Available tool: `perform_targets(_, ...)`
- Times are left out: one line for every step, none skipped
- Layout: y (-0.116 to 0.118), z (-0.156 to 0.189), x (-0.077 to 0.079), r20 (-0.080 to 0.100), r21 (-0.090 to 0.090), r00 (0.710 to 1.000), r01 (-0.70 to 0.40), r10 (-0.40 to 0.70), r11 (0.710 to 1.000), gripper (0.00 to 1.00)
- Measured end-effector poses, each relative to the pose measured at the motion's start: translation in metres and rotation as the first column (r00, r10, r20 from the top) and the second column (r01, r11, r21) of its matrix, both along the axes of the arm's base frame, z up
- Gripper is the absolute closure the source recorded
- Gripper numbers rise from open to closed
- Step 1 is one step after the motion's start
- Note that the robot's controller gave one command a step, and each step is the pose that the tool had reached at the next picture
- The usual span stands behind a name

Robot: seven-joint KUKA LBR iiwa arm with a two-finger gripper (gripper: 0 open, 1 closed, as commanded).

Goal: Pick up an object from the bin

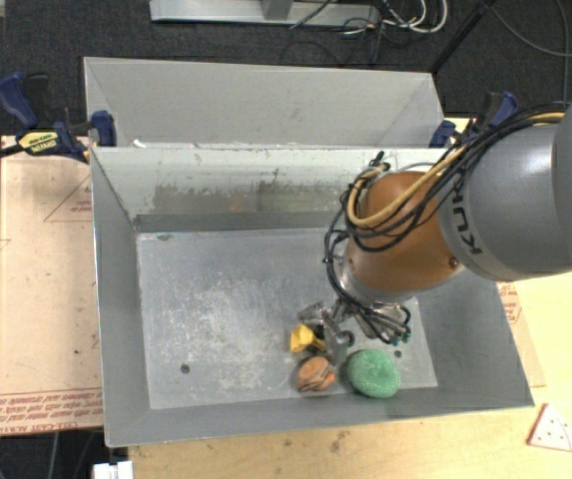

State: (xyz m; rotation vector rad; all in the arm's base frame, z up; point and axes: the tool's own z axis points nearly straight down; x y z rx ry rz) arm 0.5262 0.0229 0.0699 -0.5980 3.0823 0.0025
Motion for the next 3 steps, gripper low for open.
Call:
perform_targets(0.000,0.000,0.000,0.000,0.000,1.000,0.000,0.000,1.000,1.00)
perform_targets(0.000,0.003,-0.001,-0.004,0.000,1.000,0.000,0.000,1.000,1.00)
perform_targets(0.000,0.020,-0.002,-0.007,0.000,1.000,0.001,-0.001,1.000,1.00)
